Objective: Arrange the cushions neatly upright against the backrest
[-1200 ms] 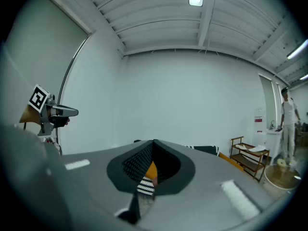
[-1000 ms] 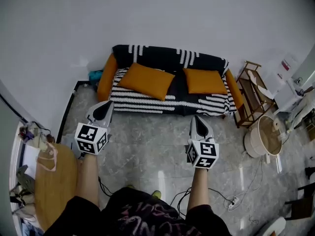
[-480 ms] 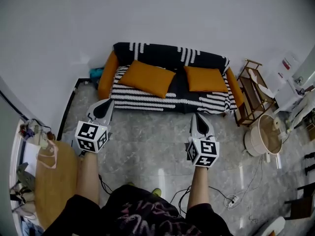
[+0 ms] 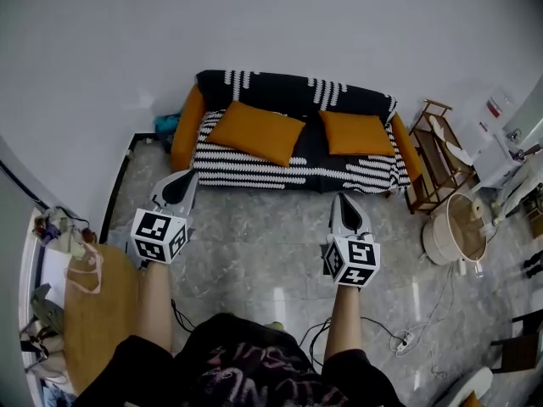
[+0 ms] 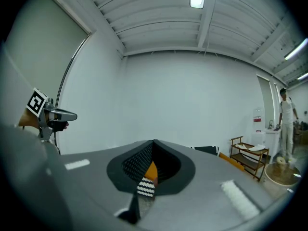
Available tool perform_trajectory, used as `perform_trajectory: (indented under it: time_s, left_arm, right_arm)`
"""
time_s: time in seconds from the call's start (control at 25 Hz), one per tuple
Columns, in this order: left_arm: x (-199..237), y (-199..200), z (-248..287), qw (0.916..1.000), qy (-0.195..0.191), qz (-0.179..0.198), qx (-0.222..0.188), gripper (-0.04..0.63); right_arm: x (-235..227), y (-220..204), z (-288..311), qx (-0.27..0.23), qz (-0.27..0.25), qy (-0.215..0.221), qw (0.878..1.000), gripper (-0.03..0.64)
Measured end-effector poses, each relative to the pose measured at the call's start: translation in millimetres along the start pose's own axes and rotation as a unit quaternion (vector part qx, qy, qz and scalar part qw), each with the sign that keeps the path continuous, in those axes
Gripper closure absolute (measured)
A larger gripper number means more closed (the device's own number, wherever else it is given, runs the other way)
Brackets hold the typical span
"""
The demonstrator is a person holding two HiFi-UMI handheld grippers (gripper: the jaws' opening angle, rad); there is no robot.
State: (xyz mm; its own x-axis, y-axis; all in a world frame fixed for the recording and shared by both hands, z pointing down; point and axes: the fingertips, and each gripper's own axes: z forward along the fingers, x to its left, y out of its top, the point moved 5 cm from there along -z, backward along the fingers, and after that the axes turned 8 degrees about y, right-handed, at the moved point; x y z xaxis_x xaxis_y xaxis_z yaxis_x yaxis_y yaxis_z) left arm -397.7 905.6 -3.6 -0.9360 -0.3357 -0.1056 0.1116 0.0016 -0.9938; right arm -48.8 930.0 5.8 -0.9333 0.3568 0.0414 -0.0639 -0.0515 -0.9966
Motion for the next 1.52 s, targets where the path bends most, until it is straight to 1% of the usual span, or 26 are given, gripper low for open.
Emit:
perform_trajectory:
  time_s: [0.32,0.56,0.88,1.08,1.28,1.4,1.52]
  left_arm:
    - [25,-7,20,0.9999,-0.012,-0.002,-0.001,0.588]
    - [39,-12,62,0.9998,-0.019,0.003,0.001,0.588]
    - [52,-26,157,0.9996,-0.022,-0.002,0.015,0.588]
    - [59,-30,225,0.9995,-0.02,0.0,0.025,0.588]
    - [63,-27,299,0.9994,-0.01,0.002,0.034,0.588]
    - [62,-21,339,0.9993,-0.004,0.005,0.038,0.588]
    - [63,-14,372,0.9991,-0.001,0.012,0.041,0.588]
  right_arm:
    - [17,3,32,-0.001,-0.001,0.003,1.0,0.607]
    - [2,-1,74,0.006,-0.001,-0.003,1.0,0.607]
    - [-46,-16,159,0.018,0.013,-0.009,1.0,0.607]
    - [-87,-22,219,0.022,0.023,-0.009,0.999,0.607]
    - [-141,-21,279,0.02,0.036,-0.003,0.999,0.607]
    - [-169,-16,312,0.024,0.031,0.003,0.999,0.607]
    - [-191,-5,343,0.016,0.027,0.01,0.999,0.607]
